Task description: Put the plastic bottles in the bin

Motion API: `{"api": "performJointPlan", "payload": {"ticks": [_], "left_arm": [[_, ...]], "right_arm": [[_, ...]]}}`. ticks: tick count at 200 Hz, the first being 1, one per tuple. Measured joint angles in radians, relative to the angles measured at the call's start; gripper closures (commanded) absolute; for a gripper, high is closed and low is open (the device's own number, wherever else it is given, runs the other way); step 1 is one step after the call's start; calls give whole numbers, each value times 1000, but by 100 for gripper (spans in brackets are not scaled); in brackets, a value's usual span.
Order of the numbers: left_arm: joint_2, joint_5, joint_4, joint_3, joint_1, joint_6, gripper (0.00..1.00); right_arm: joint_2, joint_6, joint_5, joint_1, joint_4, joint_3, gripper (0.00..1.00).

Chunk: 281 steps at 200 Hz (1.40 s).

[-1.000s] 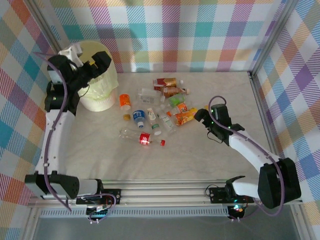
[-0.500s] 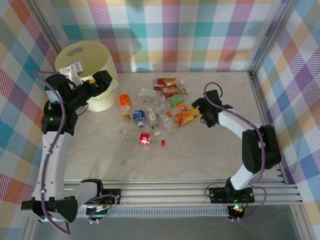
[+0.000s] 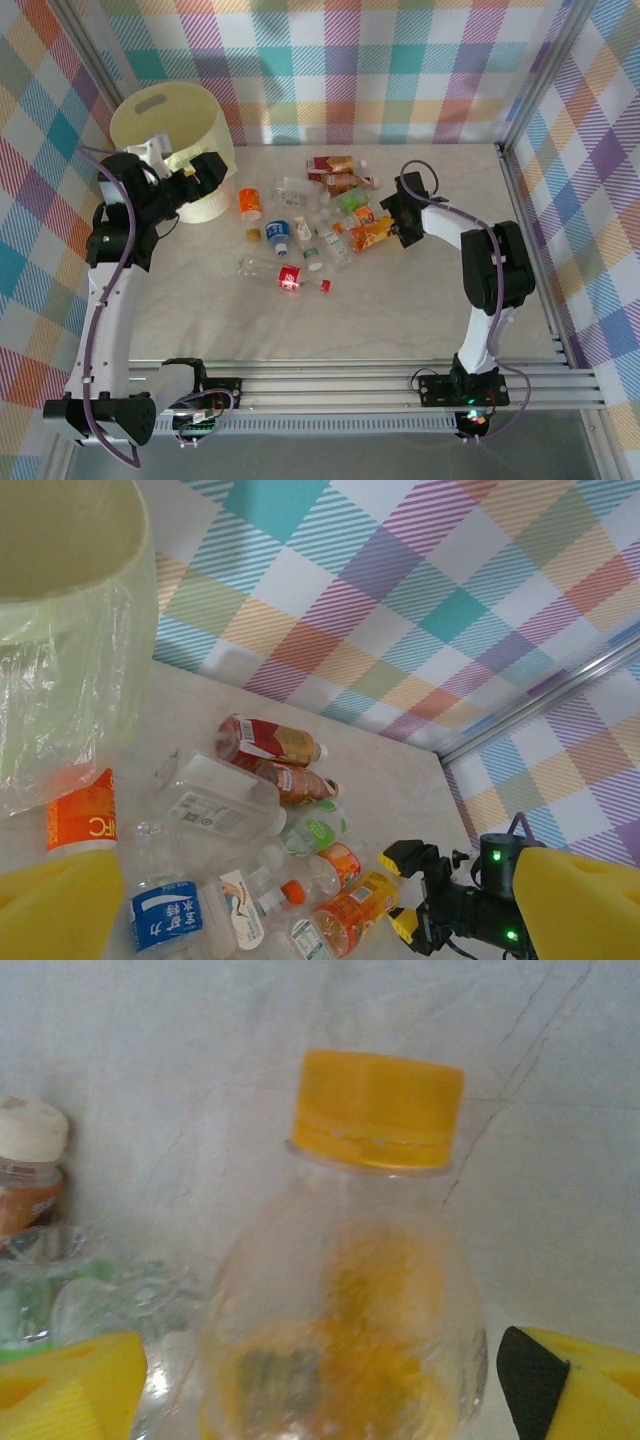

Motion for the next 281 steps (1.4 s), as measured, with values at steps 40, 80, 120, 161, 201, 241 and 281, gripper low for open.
{"api": "performJointPlan", "payload": {"ticks": [40,80,120,161,201,241,281], "left_arm": [[0,20,0,-29,0,-1,0],[0,63,7,-42,-4,-5,0],[14,105,12,-53,-54,-5,0],[56,113,16,-53,-140,-5,0],[104,112,30,-53,-213,0,0],[172,113,29,-52,-282,13,0],[258,144,52,-30,-376,26,0]], "right_arm": [[32,47,13,-2,0,0,25],[-15,39,27,-2,115,-104,42],[-108,-26,42,-4,257,-249,49],[-246,-161,35,-4,311,-348,54],[-408,-335,-27,6,353,-389,55],[-542,-478,-96,53,358,-400,55],[-608,-549,-217,98,374,-402,55]]}}
